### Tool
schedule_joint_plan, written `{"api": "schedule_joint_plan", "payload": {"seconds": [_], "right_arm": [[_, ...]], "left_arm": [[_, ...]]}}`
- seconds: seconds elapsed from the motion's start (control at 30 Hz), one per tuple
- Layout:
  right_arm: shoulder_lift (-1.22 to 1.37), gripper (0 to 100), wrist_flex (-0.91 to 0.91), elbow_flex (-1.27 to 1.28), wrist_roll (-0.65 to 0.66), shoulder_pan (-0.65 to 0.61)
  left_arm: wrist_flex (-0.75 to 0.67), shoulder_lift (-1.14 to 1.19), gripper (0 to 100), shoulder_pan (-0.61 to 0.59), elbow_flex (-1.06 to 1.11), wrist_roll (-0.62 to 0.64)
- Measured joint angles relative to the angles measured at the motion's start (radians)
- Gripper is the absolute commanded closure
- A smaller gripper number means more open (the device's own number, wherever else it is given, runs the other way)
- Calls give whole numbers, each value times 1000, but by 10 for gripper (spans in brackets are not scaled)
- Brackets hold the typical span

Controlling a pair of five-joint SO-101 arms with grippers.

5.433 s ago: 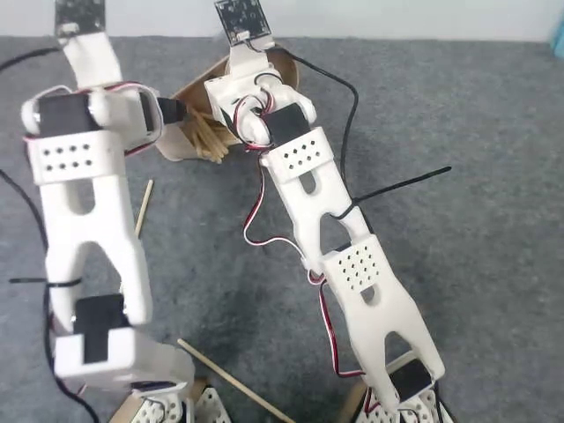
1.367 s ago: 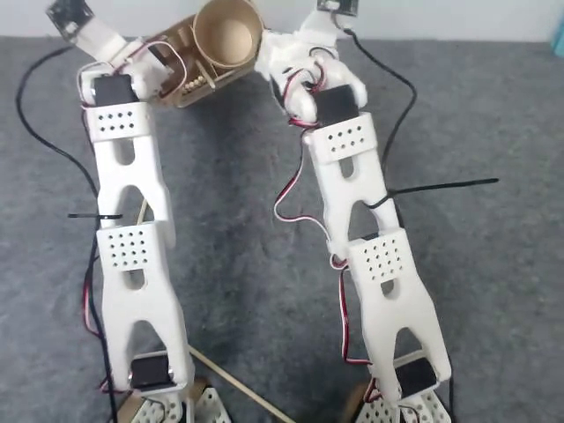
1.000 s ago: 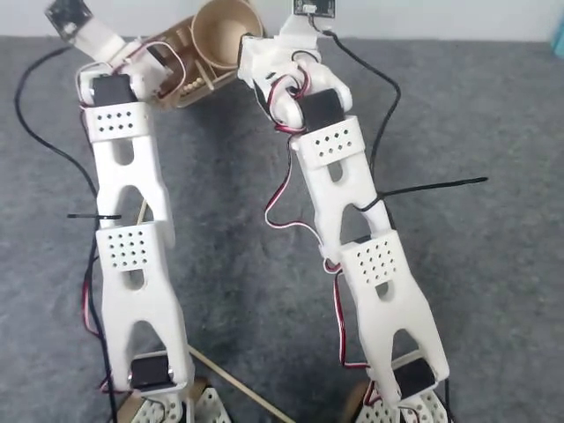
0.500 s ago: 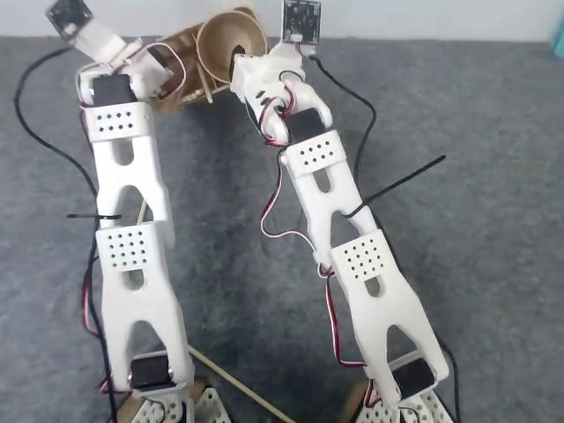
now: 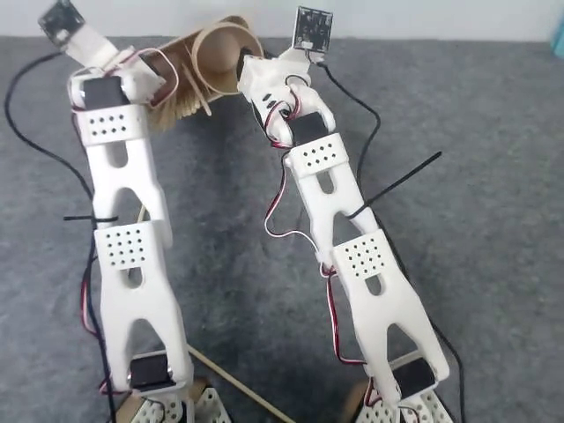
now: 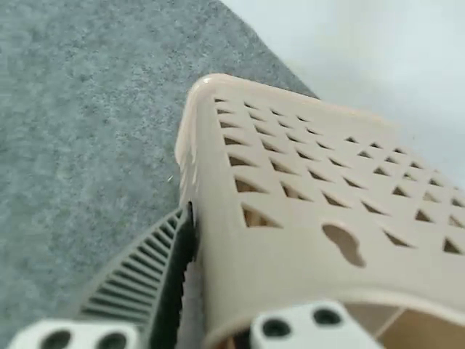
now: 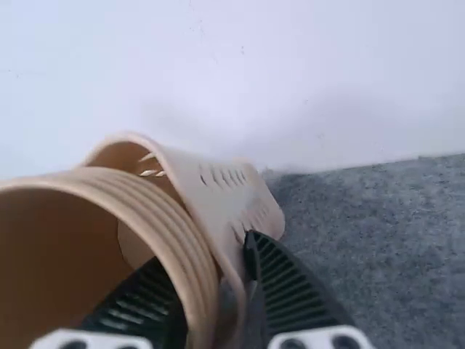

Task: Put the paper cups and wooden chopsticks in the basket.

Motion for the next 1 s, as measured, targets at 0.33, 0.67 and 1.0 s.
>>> {"api": "schedule_joint_plan", "payload": {"seconds": [0.33, 0.67, 1.0], "right_arm": [[-2, 993, 52, 0, 0, -2], [-112, 993, 400, 0, 2, -8], [-232, 994, 611, 2, 2, -9]], "left_arm": [[57, 11, 987, -5, -61, -31], [98, 8, 987, -8, -71, -195], [118, 8, 987, 2, -77, -195]]}}
